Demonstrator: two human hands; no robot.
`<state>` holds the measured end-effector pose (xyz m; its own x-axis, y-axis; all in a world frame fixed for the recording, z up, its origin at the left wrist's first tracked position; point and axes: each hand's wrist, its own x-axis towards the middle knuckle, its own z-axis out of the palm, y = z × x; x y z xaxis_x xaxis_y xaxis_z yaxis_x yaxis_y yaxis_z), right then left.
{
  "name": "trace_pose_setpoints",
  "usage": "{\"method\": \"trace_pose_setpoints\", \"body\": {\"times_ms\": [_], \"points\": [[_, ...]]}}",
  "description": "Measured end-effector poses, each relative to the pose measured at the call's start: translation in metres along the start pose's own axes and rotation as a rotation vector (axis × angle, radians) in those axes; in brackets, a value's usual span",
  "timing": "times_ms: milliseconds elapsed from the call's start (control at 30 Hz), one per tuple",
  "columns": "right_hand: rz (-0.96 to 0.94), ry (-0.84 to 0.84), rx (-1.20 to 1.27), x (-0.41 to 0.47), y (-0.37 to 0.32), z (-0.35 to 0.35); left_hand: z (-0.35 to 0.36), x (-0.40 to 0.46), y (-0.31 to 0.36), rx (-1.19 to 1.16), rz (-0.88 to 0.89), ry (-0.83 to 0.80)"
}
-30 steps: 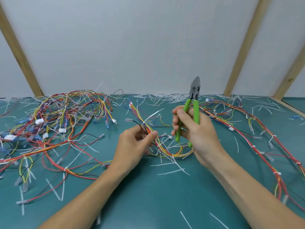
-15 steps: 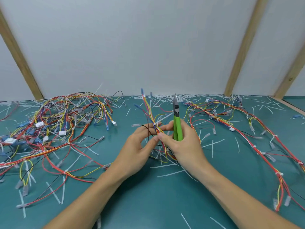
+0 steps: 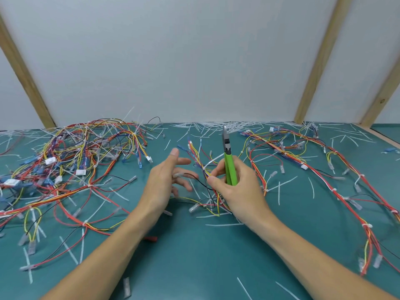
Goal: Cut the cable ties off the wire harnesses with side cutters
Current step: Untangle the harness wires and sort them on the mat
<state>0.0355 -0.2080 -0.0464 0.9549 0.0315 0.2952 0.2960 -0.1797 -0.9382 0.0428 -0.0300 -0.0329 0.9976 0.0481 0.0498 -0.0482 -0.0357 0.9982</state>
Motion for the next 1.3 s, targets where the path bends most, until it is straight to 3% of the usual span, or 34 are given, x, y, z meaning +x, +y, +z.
{"method": "trace_pose_setpoints", "body": {"times_ms": [300, 500, 600, 767, 1000, 1133, 1300], "points": [[-0.194, -0.161, -0.294, -0.010, -0.002, 0.002, -0.010, 0.000, 0.000, -0.004, -0.095, -0.083], [-0.401, 0.066, -0.209, -0.014, -0.024, -0.001, -0.015, 0.004, 0.003, -0.246, -0.053, 0.022], [-0.508, -0.151, -0.275, -0.017, -0.030, -0.008, -0.027, 0.011, 0.007, -0.392, 0.054, 0.148], [-0.509, -0.580, -0.822, -0.020, -0.017, -0.003, -0.048, 0.020, 0.009, -0.520, 0.120, 0.238], [-0.412, -0.632, -0.872, -0.016, -0.010, -0.002, -0.045, 0.016, 0.011, -0.570, 0.125, 0.122], [-0.395, -0.505, -0.895, -0.021, -0.013, 0.005, -0.036, 0.012, 0.012, -0.603, 0.115, 0.057], [-0.483, 0.082, -0.614, -0.015, -0.018, 0.002, -0.032, 0.011, 0.013, -0.686, 0.070, 0.026]]}}
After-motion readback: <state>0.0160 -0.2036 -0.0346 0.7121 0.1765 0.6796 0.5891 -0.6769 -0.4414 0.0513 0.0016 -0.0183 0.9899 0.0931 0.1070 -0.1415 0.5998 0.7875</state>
